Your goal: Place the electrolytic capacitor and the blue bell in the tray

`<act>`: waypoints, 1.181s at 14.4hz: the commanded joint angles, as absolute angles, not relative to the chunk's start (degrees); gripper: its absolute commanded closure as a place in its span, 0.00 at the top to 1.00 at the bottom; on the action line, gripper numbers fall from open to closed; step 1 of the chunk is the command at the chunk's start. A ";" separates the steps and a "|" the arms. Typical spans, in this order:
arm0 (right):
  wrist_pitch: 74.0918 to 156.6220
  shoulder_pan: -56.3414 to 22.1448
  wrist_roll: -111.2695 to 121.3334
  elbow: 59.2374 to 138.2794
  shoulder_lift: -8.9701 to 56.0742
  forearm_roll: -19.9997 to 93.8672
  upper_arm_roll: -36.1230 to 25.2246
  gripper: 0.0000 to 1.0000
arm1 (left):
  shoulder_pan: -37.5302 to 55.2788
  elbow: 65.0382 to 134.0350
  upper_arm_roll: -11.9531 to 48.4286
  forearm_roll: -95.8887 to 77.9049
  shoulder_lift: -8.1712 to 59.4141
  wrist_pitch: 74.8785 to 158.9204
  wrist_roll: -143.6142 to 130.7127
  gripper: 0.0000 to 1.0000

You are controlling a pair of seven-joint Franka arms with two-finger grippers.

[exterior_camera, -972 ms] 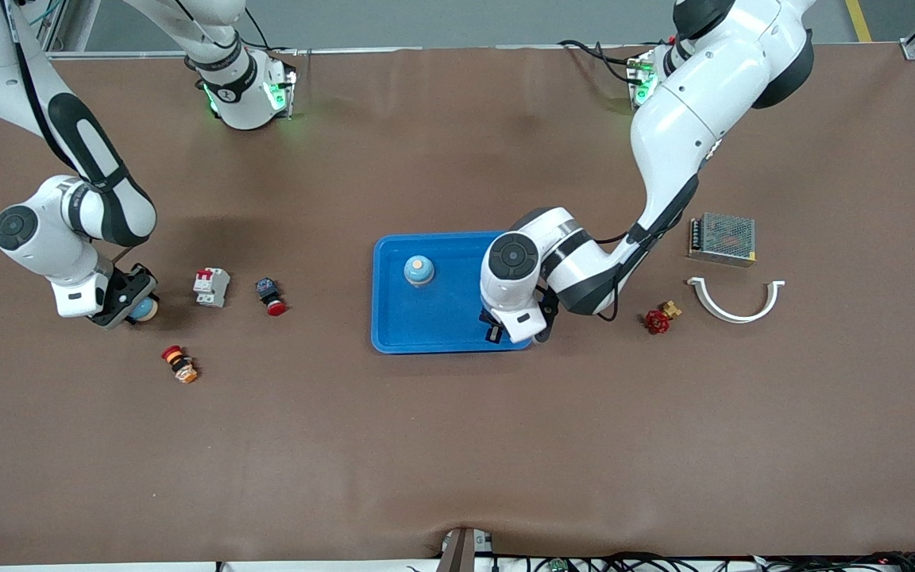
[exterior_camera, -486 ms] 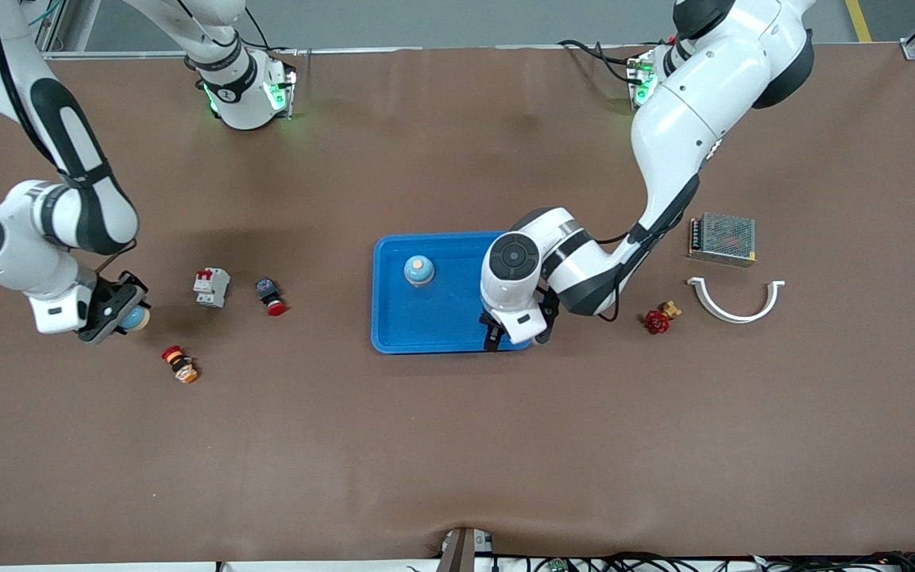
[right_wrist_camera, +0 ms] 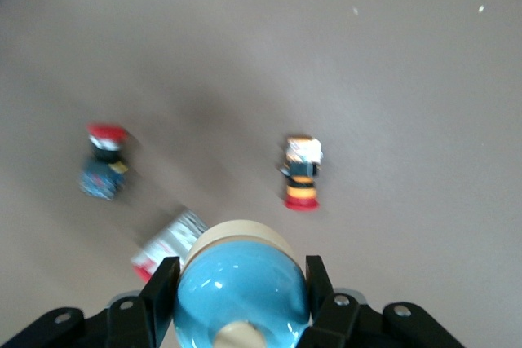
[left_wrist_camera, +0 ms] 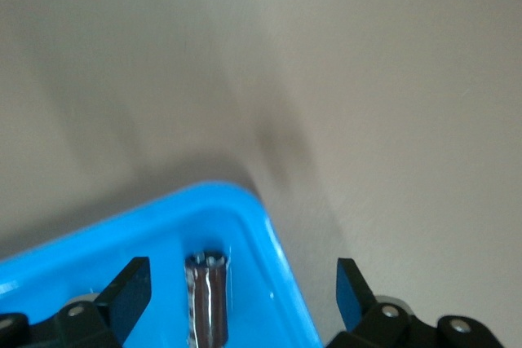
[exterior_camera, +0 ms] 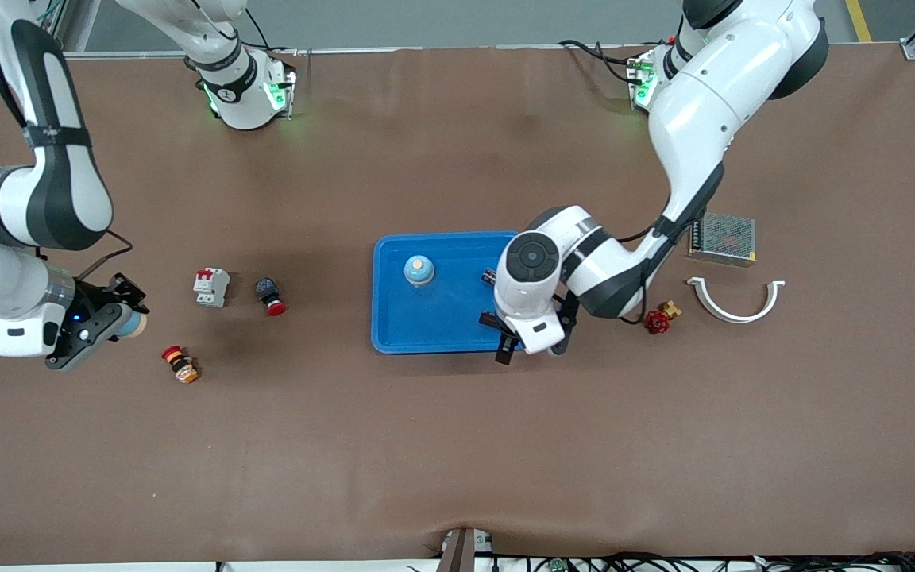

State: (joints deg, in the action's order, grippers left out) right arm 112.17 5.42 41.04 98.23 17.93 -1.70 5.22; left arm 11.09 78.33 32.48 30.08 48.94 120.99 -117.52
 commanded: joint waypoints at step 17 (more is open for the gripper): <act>128.48 -29.26 -33.66 91.67 31.45 -2.11 4.75 0.37 | -4.48 79.19 32.34 25.14 28.05 104.77 -67.26 1.00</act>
